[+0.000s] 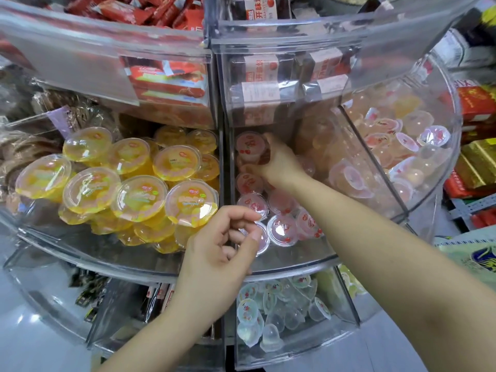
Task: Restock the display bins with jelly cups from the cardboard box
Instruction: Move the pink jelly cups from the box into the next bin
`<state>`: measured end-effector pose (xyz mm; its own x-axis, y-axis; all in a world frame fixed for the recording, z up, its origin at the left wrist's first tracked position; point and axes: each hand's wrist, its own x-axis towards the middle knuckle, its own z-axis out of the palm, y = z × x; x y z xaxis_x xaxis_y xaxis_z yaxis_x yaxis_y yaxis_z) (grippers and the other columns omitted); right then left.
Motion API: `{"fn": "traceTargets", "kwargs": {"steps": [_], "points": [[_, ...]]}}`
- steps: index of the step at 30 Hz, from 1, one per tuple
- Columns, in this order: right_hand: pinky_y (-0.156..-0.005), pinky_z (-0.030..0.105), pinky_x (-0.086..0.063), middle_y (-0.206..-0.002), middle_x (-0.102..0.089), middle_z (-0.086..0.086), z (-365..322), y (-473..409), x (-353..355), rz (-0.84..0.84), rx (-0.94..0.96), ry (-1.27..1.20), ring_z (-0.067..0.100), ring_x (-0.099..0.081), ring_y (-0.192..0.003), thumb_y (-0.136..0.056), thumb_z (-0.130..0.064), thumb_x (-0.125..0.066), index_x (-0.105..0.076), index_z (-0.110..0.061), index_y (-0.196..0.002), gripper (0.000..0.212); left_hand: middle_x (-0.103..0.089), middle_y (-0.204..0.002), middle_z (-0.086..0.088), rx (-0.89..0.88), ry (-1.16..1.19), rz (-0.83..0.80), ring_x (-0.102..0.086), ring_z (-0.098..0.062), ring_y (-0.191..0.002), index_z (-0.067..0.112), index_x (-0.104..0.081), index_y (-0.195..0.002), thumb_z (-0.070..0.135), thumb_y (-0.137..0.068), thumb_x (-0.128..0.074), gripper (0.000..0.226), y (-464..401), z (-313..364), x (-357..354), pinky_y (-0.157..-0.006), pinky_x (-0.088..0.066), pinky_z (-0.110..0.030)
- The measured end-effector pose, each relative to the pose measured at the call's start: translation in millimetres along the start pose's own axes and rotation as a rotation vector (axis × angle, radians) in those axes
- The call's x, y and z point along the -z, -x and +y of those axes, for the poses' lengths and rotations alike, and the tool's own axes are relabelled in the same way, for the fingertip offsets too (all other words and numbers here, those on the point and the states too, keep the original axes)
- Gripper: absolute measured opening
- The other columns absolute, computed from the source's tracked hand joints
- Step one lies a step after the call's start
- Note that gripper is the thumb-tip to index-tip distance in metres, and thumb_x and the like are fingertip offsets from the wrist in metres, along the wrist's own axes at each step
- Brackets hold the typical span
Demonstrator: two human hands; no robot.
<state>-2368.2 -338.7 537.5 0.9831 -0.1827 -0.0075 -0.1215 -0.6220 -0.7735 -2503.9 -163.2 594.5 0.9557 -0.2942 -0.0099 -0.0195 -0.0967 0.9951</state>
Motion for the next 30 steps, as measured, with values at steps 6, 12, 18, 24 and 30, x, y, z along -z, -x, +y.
{"fn": "traceTargets", "kwargs": {"steps": [6,12,18,24,30], "points": [[-0.081,0.026,-0.045,-0.113,-0.065,0.007,-3.2,0.4,1.0,-0.003,-0.015,0.001,0.022,-0.061,-0.102,-0.065,-0.027,-0.082,-0.054,-0.012,-0.115,0.060,-0.063,-0.078,0.011,-0.021,0.004,-0.004,-0.054,-0.011,-0.060,0.039,-0.062,-0.091,0.027,-0.080,-0.061,0.017,0.3,0.0,0.3,-0.049,-0.051,-0.037],[-0.092,0.036,-0.049,-0.114,-0.061,0.007,-16.1,23.2,40.2,-0.068,-0.086,0.057,0.019,-0.060,-0.102,-0.070,-0.021,-0.079,-0.042,-0.009,-0.132,0.072,-0.064,-0.080,0.009,-0.031,0.128,-0.046,-0.056,-0.007,-0.065,0.038,-0.064,-0.088,0.034,-0.074,-0.060,0.015,1.7,3.8,4.3,-0.057,-0.050,-0.016],[-0.069,0.025,-0.052,-0.079,-0.066,-0.006,-69.6,123.8,65.3,0.078,0.022,-0.318,0.011,-0.063,-0.075,-0.077,-0.021,-0.072,-0.062,-0.031,-0.085,0.016,-0.067,-0.084,0.012,-0.152,0.118,-0.021,-0.061,-0.003,-0.077,0.039,-0.065,-0.089,0.031,-0.076,-0.060,0.016,29.2,9.7,27.5,-0.072,-0.052,-0.018],[-0.058,0.015,-0.048,-0.072,-0.065,-0.001,-141.0,216.1,-10.4,-0.171,0.119,-0.692,0.005,-0.057,-0.059,-0.077,-0.015,-0.065,-0.065,-0.026,-0.079,0.011,-0.068,-0.086,0.010,-0.189,0.076,0.229,-0.062,-0.003,-0.079,0.037,-0.064,-0.089,0.026,-0.079,-0.060,0.016,97.6,-10.2,107.0,-0.074,-0.049,-0.014],[-0.064,0.024,-0.049,-0.072,-0.058,-0.009,-153.3,277.8,-166.1,-0.658,0.012,-0.514,0.011,-0.055,-0.069,-0.086,-0.011,-0.063,-0.062,-0.025,-0.088,0.014,-0.068,-0.079,0.016,0.075,0.061,0.698,-0.062,0.001,-0.075,0.040,-0.065,-0.084,0.009,-0.083,-0.062,0.031,203.5,-118.6,209.1,-0.073,-0.050,-0.011]]}}
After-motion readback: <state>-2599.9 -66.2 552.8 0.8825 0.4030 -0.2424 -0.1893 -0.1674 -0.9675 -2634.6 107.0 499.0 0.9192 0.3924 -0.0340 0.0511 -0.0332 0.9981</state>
